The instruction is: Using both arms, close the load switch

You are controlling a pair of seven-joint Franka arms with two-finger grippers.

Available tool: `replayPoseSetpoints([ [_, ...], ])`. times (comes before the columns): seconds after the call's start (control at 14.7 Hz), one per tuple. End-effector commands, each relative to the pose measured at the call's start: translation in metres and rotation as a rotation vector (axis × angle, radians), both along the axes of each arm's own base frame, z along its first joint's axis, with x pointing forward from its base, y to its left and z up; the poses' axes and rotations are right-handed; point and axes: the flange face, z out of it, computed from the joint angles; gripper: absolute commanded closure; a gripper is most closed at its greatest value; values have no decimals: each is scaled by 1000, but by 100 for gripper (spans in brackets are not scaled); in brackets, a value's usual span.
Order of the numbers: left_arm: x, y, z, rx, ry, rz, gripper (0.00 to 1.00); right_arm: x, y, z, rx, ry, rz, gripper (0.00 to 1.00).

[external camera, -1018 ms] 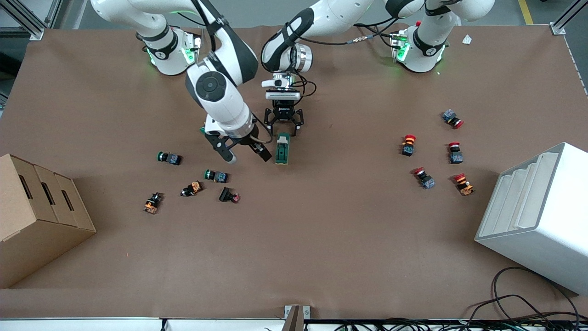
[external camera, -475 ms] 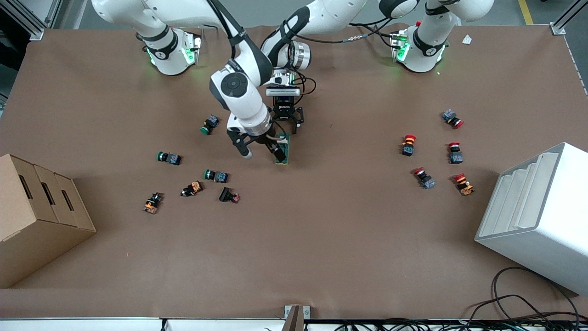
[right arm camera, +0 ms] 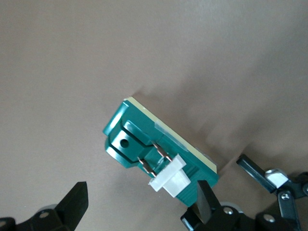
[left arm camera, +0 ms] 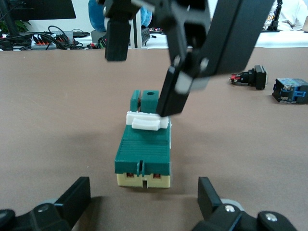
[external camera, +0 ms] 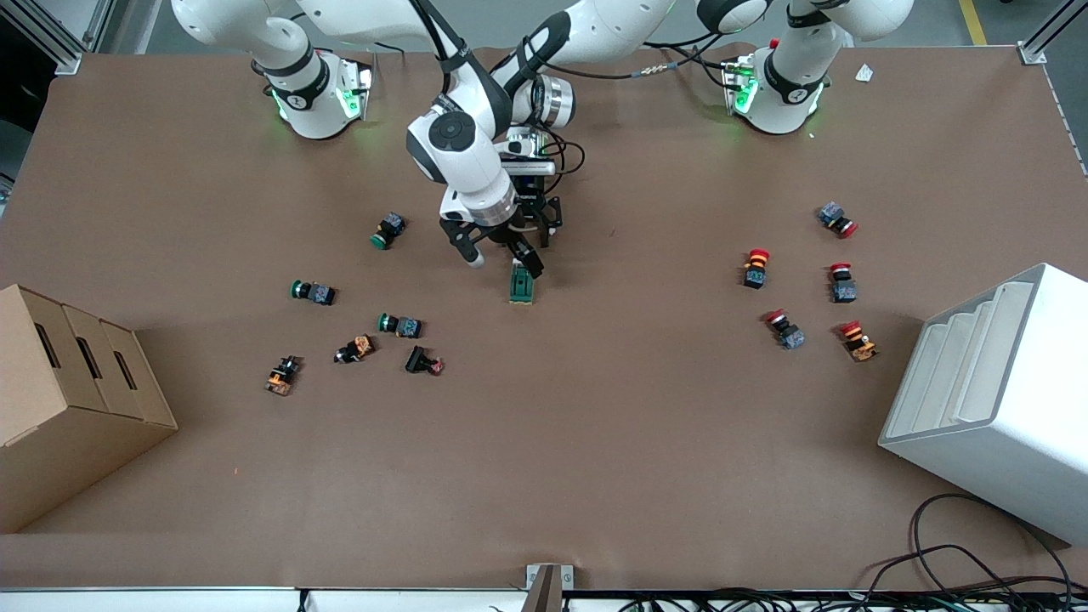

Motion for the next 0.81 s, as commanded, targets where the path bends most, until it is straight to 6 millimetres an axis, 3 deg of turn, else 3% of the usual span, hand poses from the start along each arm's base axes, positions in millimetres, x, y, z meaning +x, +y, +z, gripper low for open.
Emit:
replayPoseSetpoints([
  [0.0, -49, 21, -62, 56, 152, -34, 1, -9, 4, -19, 17, -16, -25, 0],
  [0.75, -48, 21, -62, 57, 151, -33, 1, 14, 6, -3, 53, -52, -47, 0],
])
